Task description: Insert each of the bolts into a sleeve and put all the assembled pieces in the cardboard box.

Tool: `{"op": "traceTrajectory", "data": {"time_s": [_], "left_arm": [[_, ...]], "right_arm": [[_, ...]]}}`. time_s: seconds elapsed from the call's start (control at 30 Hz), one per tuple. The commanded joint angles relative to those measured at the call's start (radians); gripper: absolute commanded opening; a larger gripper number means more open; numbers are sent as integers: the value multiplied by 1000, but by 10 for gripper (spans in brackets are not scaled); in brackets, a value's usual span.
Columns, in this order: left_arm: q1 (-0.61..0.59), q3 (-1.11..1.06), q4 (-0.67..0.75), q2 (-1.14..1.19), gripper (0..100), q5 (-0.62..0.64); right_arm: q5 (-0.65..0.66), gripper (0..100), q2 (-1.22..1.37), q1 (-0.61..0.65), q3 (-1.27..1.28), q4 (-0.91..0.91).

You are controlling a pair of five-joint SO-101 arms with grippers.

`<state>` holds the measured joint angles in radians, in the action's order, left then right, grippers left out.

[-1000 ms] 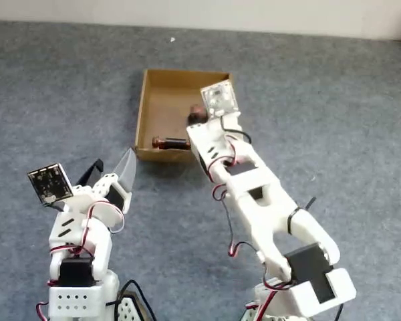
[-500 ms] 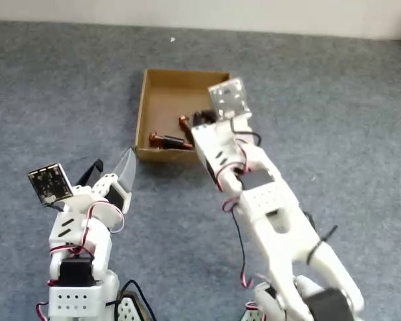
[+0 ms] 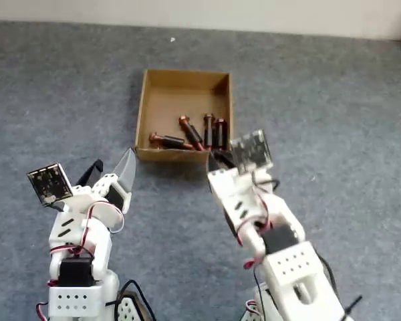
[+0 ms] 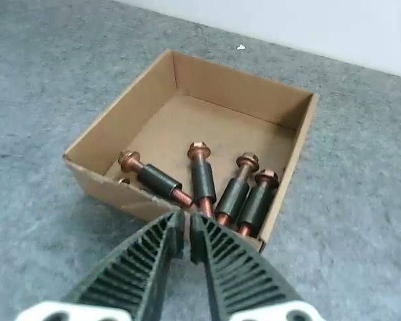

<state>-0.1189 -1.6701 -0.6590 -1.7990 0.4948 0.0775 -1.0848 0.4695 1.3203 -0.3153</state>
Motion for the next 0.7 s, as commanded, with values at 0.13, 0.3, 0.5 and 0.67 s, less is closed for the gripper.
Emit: {"op": "traceTrajectory", "data": {"time_s": [0.13,0.3,0.5,0.67], "left_arm": [[45,-1,3,-2,274,-14],[88,19,-2,-2,274,-146],[104,-25,-2,-2,274,-348],[102,-27,-81,-2,274,-358]], "right_arm": [[6,5,-269,-13,216,-4],[6,5,-404,-48,366,-4],[8,5,-529,-134,470,-50],[6,5,-601,-143,479,-232]]}}
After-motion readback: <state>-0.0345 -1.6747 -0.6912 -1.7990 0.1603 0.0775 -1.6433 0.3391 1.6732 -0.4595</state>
